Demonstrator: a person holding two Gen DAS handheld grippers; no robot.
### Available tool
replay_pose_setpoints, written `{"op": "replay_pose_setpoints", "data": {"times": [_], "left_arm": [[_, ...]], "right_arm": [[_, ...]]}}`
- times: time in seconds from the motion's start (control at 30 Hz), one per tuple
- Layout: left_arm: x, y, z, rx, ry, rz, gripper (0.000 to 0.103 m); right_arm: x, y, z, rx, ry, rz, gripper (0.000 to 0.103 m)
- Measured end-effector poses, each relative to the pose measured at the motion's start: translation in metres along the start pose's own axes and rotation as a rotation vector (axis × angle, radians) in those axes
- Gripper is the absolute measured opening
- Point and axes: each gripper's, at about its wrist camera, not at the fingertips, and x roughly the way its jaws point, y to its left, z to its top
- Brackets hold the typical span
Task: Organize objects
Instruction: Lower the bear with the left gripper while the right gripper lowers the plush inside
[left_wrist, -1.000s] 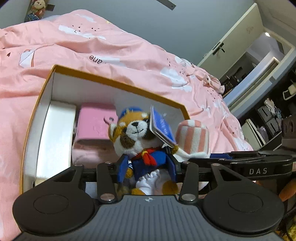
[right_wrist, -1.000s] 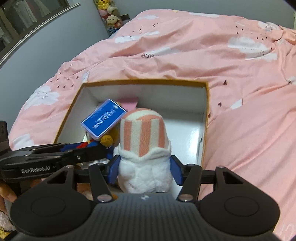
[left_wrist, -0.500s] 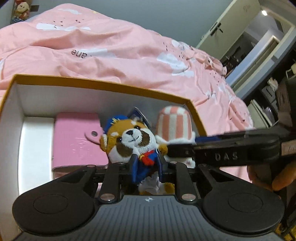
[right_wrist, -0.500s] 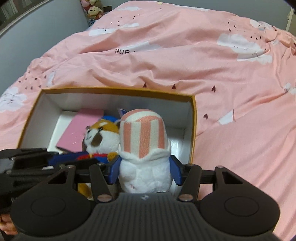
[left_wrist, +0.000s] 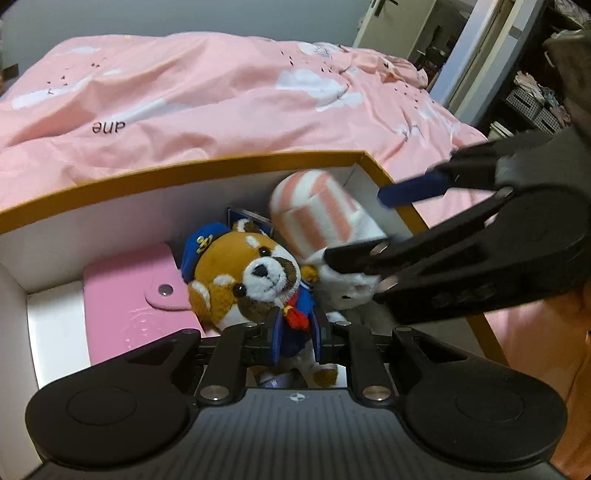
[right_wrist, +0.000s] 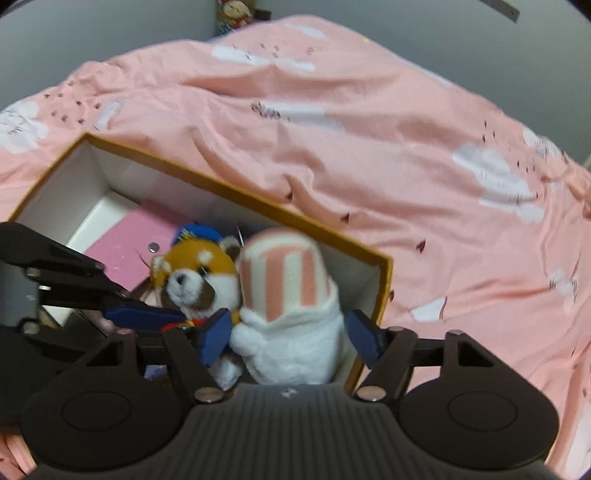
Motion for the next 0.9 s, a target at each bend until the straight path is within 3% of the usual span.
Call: {"op": "replay_pose_setpoints", "data": {"times": [0.1, 0.17, 0.3, 0.37, 0.47, 0.9], "left_arm": [[-0.009, 0.001, -0.003, -0.03, -0.03, -0.013, 0.025], [-0.02, 0.001, -0.005, -0.048, -0.068, 0.002, 0.03], [-0.034, 0.003, -0.002, -0.054, -0.119, 0.078, 0.031], [-0.027, 0.005, 0.004, -0.045, -0.091, 0.121, 0.031], [-0.017, 0.007, 0.008, -0.044, -0.072, 0.126, 0.03], [0.005, 0.002, 0.012, -0.022, -0.044, 0.17, 0.031]], "right_arm": [[-0.01, -0.004, 0.0, -0.014, -0.025, 0.015, 0.062], [-0.014, -0.006, -0.002, -0.016, -0.034, 0.035, 0.051], [-0.013, -0.007, -0.007, -0.035, -0.062, 0.063, 0.038], [-0.008, -0.006, -0.007, -0.035, -0.068, 0.072, 0.023], [0.004, -0.005, -0.005, -0.038, -0.063, 0.06, 0.019], [0.026, 0.0, -0.002, -0.044, -0.029, 0.009, 0.02]]}}
